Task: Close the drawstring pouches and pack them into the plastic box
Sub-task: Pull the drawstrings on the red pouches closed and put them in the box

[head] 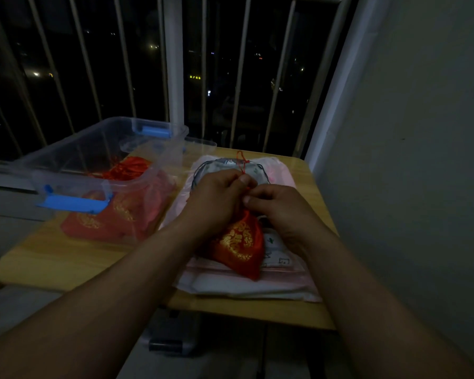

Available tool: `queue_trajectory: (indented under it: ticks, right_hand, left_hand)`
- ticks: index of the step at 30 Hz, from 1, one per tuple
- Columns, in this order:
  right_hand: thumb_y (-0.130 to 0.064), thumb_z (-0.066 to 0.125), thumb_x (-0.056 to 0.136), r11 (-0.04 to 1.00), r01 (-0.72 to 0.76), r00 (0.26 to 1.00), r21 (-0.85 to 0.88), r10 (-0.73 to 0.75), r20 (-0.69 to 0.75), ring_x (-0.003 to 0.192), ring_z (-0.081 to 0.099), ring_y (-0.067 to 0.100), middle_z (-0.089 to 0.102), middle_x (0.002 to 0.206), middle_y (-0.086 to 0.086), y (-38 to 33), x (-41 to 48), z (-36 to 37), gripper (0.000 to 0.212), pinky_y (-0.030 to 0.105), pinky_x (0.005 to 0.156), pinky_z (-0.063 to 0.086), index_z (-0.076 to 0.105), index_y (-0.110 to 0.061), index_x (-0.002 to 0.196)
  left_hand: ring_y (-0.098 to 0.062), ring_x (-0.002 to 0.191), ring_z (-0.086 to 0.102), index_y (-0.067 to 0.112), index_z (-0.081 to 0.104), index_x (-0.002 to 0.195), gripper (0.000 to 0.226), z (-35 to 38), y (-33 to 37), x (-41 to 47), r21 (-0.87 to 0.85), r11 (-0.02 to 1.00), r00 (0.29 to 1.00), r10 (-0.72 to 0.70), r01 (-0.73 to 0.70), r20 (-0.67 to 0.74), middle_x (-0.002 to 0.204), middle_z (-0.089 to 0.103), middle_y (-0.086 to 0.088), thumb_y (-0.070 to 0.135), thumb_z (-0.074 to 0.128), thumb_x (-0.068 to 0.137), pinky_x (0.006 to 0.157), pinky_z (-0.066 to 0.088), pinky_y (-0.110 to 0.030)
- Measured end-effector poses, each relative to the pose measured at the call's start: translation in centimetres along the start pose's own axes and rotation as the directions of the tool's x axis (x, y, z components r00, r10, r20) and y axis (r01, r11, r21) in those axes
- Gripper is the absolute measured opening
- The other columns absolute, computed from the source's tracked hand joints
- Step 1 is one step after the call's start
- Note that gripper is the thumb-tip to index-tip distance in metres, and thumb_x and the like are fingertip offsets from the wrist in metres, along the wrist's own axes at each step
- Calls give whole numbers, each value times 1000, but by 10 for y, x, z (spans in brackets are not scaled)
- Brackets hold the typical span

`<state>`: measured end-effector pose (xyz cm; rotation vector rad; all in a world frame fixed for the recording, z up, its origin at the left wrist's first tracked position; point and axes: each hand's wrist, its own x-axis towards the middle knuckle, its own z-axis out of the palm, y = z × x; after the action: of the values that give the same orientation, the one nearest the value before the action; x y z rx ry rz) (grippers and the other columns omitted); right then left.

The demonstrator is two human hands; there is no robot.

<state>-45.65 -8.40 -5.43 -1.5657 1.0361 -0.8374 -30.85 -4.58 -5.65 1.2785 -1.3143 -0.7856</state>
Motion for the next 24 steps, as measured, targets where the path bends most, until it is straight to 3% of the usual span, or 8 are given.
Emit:
queue_trajectory:
  ticks: [3, 6, 9, 11, 15, 18, 20, 24]
  right_hand:
    - [-14, 70, 95, 996, -34, 999, 77, 34, -7, 86, 71, 22, 77, 101, 16, 2, 2, 2, 11, 35, 79, 56, 78, -8, 98]
    - [-16, 70, 95, 951, -100, 994, 292, 106, -2, 94, 70, 24, 78, 103, 13, 5, 8, 0, 17, 38, 85, 53, 76, -5, 106]
    - [-13, 64, 97, 837, -146, 989, 528, 110, 100, 69, 58, 11, 70, 86, 4, 6, 7, 0, 12, 20, 54, 43, 72, -6, 101]
    - [-12, 61, 98, 783, -162, 985, 601, 92, 147, 62, 51, 6, 68, 86, 2, 6, 6, 1, 11, 16, 44, 34, 71, -8, 97]
    - [-10, 59, 101, 892, -132, 990, 433, 96, 105, 59, 59, 5, 72, 83, 0, 5, 5, 0, 12, 17, 50, 45, 68, -12, 93]
    - [-6, 64, 99, 967, -117, 993, 228, 111, 41, 59, 63, 7, 73, 81, 7, 3, 5, 0, 6, 21, 55, 51, 68, -6, 95]
    - [-4, 65, 98, 984, -92, 996, 153, 92, 6, 60, 64, 8, 74, 81, 8, 0, 5, 2, 4, 21, 55, 53, 68, -3, 96]
    - [-3, 67, 96, 998, -23, 999, 60, 25, -40, 59, 64, 9, 74, 78, 7, -5, 3, 2, 7, 21, 55, 54, 70, -4, 89]
  left_hand:
    - [-2, 44, 50, 12, 74, 111, 26, -1, 1, 0, 19, 1000, 999, 12, -12, -37, 49, 57, 8, 24, 51, 108, 46, 40, -17]
    - [-6, 49, 53, 13, 73, 113, 26, -4, -1, 1, 92, 995, 995, 41, -32, -94, 55, 57, 3, 23, 50, 108, 51, 42, -20]
    - [-4, 42, 50, 8, 73, 110, 31, -6, -5, 1, 28, 999, 990, -15, 19, -140, 56, 57, -2, 25, 47, 109, 45, 40, -16]
    - [-3, 43, 51, 7, 73, 107, 32, -5, -7, 1, 48, 999, 991, -17, 23, -134, 57, 59, -2, 26, 47, 110, 47, 41, -16]
    - [-11, 53, 61, 10, 73, 105, 33, -5, -8, 3, 81, 997, 990, 3, 9, -139, 64, 66, -4, 28, 46, 110, 56, 50, -28]
    - [-8, 69, 69, 16, 71, 105, 30, -15, -5, 6, 231, 968, 967, 146, -97, -208, 78, 74, 0, 30, 45, 110, 69, 55, -29]
    - [-2, 76, 68, 20, 68, 106, 27, -24, 1, 9, 480, 855, 933, 315, -199, -174, 89, 76, 5, 32, 44, 110, 72, 55, -27]
    - [-25, 69, 64, 19, 65, 94, 39, -31, 13, 11, 807, 543, 873, 483, -232, -74, 75, 67, -1, 46, 41, 108, 65, 50, -38]
